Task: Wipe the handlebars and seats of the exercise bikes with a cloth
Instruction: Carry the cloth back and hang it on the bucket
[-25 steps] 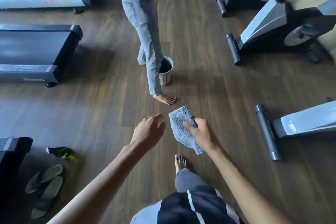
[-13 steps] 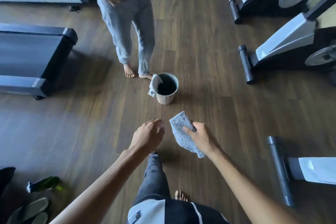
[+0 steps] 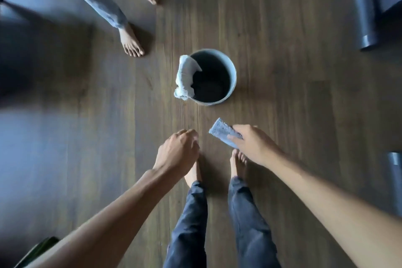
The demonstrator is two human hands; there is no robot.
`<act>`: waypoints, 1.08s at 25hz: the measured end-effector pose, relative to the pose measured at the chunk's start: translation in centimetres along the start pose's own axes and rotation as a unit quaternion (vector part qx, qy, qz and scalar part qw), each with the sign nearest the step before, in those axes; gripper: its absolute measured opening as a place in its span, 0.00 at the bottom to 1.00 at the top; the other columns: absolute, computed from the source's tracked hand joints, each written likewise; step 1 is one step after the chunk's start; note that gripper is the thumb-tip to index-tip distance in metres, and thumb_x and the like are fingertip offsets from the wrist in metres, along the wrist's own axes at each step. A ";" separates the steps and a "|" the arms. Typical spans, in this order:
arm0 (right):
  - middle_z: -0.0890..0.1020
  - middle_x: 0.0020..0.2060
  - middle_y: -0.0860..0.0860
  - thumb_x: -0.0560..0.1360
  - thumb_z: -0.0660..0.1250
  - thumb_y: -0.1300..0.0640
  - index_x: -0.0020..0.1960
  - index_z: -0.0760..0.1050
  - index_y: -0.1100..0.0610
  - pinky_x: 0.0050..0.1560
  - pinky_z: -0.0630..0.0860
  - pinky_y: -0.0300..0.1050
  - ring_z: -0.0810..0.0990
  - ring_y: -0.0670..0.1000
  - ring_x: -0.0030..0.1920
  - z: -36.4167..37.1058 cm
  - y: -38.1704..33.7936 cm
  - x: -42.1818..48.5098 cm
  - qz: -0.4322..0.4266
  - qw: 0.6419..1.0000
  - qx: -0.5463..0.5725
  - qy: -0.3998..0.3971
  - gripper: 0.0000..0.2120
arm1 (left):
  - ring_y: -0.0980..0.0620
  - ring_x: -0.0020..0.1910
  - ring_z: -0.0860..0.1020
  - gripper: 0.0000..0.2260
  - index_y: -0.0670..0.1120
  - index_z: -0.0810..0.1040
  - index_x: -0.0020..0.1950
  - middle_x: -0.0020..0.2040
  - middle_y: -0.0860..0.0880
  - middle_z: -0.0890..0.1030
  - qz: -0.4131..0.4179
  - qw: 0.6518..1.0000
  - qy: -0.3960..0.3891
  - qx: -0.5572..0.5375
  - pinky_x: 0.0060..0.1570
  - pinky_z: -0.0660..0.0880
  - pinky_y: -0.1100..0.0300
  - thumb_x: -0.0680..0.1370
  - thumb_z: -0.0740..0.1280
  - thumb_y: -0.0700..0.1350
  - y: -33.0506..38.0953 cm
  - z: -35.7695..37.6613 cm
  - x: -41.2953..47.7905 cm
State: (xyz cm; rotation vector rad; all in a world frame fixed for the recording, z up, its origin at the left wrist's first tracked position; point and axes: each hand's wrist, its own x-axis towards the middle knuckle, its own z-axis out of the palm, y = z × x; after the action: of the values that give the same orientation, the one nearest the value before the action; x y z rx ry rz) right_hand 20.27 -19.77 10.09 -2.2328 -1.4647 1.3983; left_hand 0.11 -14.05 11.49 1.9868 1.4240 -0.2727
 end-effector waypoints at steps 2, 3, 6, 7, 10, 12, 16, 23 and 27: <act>0.72 0.31 0.52 0.81 0.63 0.56 0.35 0.62 0.54 0.35 0.64 0.50 0.73 0.58 0.36 1.4 2.8 6.1 -0.008 0.999 -0.044 -0.017 0.17 | 0.48 0.52 0.79 0.12 0.49 0.79 0.58 0.57 0.50 0.80 0.003 1.000 -0.016 0.013 0.42 0.72 0.57 0.82 0.57 0.44 -2.6 3.6 5.1; 0.73 0.31 0.52 0.81 0.63 0.56 0.36 0.63 0.55 0.35 0.63 0.49 0.73 0.58 0.37 1.9 3.8 8.7 -0.009 0.998 -0.055 -0.023 0.17 | 0.48 0.52 0.79 0.12 0.49 0.79 0.60 0.58 0.50 0.80 0.002 1.000 -0.019 0.013 0.43 0.74 0.57 0.82 0.57 0.44 -3.7 5.1 7.1; 0.75 0.34 0.55 0.81 0.63 0.56 0.42 0.70 0.60 0.37 0.65 0.48 0.75 0.61 0.40 3.5 6.1 15.5 -0.031 0.995 -0.076 -0.064 0.11 | 0.48 0.56 0.78 0.13 0.48 0.78 0.62 0.61 0.49 0.79 0.004 1.000 -0.011 0.014 0.46 0.75 0.55 0.82 0.57 0.44 -6.2 8.9 12.5; 0.75 0.35 0.56 0.81 0.64 0.57 0.44 0.72 0.62 0.37 0.65 0.48 0.74 0.61 0.40 3.7 6.4 17.2 -0.040 0.993 -0.080 -0.079 0.10 | 0.48 0.59 0.76 0.13 0.48 0.77 0.64 0.63 0.49 0.78 0.004 1.000 -0.008 0.014 0.49 0.75 0.54 0.82 0.57 0.44 -6.5 9.7 13.9; 0.71 0.35 0.55 0.81 0.64 0.58 0.42 0.70 0.64 0.34 0.60 0.48 0.68 0.54 0.38 3.1 6.1 21.2 -0.061 0.985 -0.099 -0.128 0.12 | 0.48 0.64 0.72 0.15 0.47 0.74 0.67 0.68 0.49 0.75 0.016 0.999 0.027 0.025 0.56 0.73 0.53 0.82 0.59 0.43 -6.9 11.1 17.7; 0.68 0.34 0.55 0.80 0.64 0.57 0.38 0.65 0.59 0.33 0.57 0.48 0.65 0.54 0.36 2.6 5.9 23.8 -0.057 0.981 -0.120 -0.141 0.15 | 0.47 0.67 0.69 0.18 0.46 0.72 0.70 0.70 0.47 0.72 0.020 0.998 0.055 0.029 0.60 0.71 0.53 0.80 0.61 0.41 -7.2 11.9 20.1; 0.68 0.33 0.54 0.80 0.64 0.55 0.36 0.63 0.57 0.33 0.58 0.47 0.66 0.55 0.35 2.8 6.5 27.6 -0.039 0.979 -0.134 -0.151 0.17 | 0.44 0.74 0.63 0.21 0.42 0.71 0.71 0.73 0.44 0.68 0.040 0.993 0.072 0.084 0.72 0.61 0.50 0.77 0.63 0.39 -8.1 13.7 22.7; 0.76 0.50 0.50 0.77 0.70 0.54 0.56 0.78 0.52 0.53 0.72 0.51 0.75 0.55 0.56 3.8 7.7 30.2 -0.084 0.975 -0.182 -0.095 0.09 | 0.44 0.76 0.58 0.23 0.42 0.70 0.71 0.74 0.44 0.67 0.044 0.993 0.062 0.093 0.76 0.55 0.45 0.76 0.64 0.39 -8.9 14.9 23.4; 0.74 0.52 0.51 0.73 0.74 0.54 0.58 0.73 0.53 0.50 0.70 0.50 0.73 0.54 0.54 5.5 8.3 28.8 -0.103 0.968 -0.218 0.062 0.16 | 0.44 0.76 0.57 0.22 0.42 0.70 0.72 0.74 0.44 0.67 0.040 0.994 0.053 0.085 0.76 0.56 0.45 0.77 0.64 0.39 -8.7 14.7 23.4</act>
State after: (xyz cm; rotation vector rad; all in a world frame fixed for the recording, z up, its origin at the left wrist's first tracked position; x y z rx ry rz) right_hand 24.54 -3.70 -15.39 -2.2574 -2.0488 0.9228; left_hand 4.23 -3.84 -15.25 2.2210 1.4225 -0.2624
